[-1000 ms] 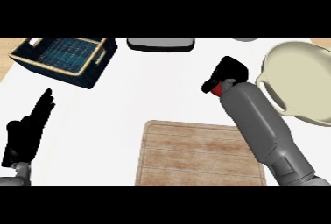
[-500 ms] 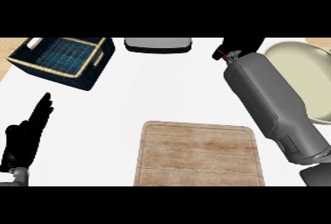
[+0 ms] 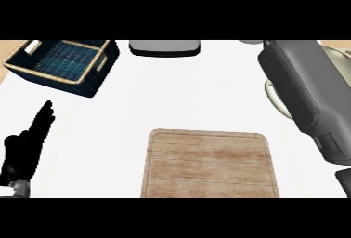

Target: Pick the tomato from the cutting board and place it in the pot

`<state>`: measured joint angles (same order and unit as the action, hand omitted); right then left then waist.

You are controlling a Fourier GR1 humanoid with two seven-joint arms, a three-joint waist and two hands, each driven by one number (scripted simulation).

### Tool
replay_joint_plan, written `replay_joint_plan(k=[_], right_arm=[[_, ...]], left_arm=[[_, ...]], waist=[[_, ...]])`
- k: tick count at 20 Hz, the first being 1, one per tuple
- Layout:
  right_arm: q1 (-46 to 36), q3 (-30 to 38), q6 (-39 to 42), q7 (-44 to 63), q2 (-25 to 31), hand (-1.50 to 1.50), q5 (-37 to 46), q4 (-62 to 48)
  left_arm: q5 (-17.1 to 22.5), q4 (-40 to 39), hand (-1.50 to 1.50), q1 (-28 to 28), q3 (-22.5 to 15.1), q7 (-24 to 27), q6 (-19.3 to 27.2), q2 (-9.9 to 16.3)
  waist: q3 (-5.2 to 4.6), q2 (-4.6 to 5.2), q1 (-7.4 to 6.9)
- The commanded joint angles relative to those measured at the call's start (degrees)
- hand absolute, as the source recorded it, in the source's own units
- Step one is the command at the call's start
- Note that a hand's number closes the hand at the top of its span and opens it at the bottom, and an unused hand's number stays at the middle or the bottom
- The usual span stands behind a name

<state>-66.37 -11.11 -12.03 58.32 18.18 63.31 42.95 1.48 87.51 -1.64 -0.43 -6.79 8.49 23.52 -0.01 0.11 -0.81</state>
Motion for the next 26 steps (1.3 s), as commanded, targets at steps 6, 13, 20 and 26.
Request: replay_joint_plan(k=[6,13,20,26], right_arm=[[3.81,7.91,-9.01,-6.64,7.52,1.50,-1.16,0.45],[1.93,12.69,-12.75,-14.57,10.34,1.50,-2.13,-9.52],[2.92,18.74,-16.01,-28.79,16.38,1.50,-6.98,-21.45],[3.01,19.65,-15.99,-35.38,20.83,1.50,-6.13,-29.30]], left_arm=[[0.36,-0.36,0.00,-1.21,2.49,1.45,-2.63,0.74],[0.67,2.99,0.00,-1.69,3.68,-1.32,-3.75,0.45],[-1.22,-1.11,0.00,0.18,3.29,2.02,-3.68,-0.59],[-1.01,1.92,0.00,1.95,2.01,-1.18,-4.57,-1.01]], waist=[[0.02,0.07,0.14],[0.03,0.19,-0.55],[0.06,0.82,-1.50],[0.18,1.39,-2.89]])
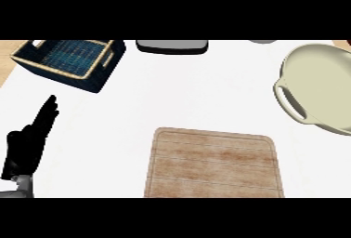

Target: Pick the tomato from the cutting board and place it in the pot

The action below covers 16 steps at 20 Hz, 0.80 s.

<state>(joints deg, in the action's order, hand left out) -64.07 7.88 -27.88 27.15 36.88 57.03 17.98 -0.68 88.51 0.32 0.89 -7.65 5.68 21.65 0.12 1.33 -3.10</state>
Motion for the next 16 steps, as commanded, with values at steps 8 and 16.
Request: replay_joint_plan(k=[8,16], right_arm=[[2.29,10.64,-1.26,-11.58,3.57,-1.50,-9.71,-7.01],[2.32,13.76,-5.66,-18.71,2.34,-1.50,-12.49,-6.30]], left_arm=[[-1.75,-0.23,0.00,1.32,-1.55,0.02,0.75,-1.81],[-1.01,-1.73,0.00,3.26,-0.17,0.00,-0.48,-0.96]], waist=[[0.32,0.97,-1.38],[0.23,0.84,-1.79]])
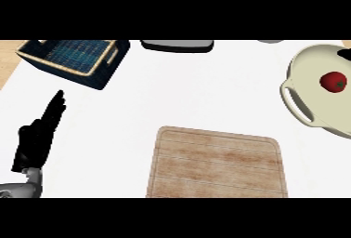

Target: Pick the tomato from the cutting board and place it in the pot

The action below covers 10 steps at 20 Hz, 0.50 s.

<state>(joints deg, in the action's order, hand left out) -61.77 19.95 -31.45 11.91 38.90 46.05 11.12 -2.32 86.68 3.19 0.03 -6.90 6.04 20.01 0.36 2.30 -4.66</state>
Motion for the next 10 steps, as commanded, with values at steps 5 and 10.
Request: replay_joint_plan(k=[5,10], right_arm=[[-0.22,10.25,-9.85,-15.27,-2.34,-1.50,-11.05,7.97],[-0.31,16.35,-6.98,-21.20,-1.83,-1.50,-18.19,7.94]], left_arm=[[-0.29,0.50,0.00,-1.14,-0.24,-0.24,-0.14,-0.26],[1.05,0.53,0.00,-0.75,1.63,-1.03,-1.03,0.60]], waist=[[0.14,-0.68,0.82],[-0.08,-1.01,1.46]])
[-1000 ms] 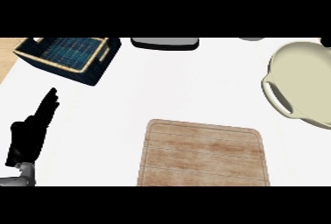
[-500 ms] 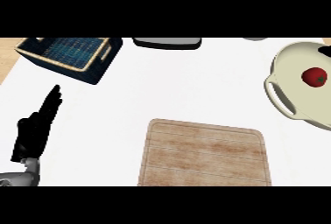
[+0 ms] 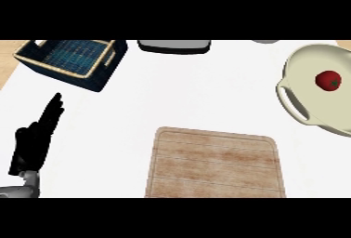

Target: Pick the tomato from the cutting board and place it in the pot

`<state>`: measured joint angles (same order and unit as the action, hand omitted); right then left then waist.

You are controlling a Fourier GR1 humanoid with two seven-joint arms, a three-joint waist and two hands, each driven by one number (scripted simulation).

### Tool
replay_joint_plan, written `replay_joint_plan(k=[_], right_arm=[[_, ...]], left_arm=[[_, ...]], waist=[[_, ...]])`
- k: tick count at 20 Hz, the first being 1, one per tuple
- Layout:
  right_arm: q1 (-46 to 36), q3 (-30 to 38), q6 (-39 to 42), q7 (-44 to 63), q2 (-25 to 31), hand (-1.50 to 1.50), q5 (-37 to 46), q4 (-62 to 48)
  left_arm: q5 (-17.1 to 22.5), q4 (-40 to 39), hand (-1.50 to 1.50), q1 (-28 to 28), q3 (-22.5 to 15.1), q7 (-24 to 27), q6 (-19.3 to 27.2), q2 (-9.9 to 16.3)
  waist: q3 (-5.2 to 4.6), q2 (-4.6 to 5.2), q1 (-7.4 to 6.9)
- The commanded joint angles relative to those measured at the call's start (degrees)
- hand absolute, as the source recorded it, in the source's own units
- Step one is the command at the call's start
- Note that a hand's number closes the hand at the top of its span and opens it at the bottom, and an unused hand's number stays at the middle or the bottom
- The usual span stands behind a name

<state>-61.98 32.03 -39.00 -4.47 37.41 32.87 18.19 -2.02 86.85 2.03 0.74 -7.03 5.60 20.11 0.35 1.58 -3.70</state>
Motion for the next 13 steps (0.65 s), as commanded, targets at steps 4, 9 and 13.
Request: replay_joint_plan(k=[4,9,13], right_arm=[[0.83,5.95,7.48,-7.20,0.92,-1.50,-8.38,-0.29],[8.72,7.34,11.06,-12.48,-3.11,-1.50,-13.94,5.74],[13.35,6.27,13.01,-9.56,-4.64,-1.50,-16.98,14.22]], left_arm=[[-0.50,-0.12,0.00,0.31,0.54,-1.76,0.78,-1.05],[0.89,2.32,0.00,-2.89,3.59,-2.04,-1.49,1.31],[1.11,-0.25,0.00,-3.96,4.97,-0.22,-2.81,1.17]], waist=[[-0.21,-0.84,1.82],[-0.31,-1.64,3.42],[-0.39,-1.93,4.20]])
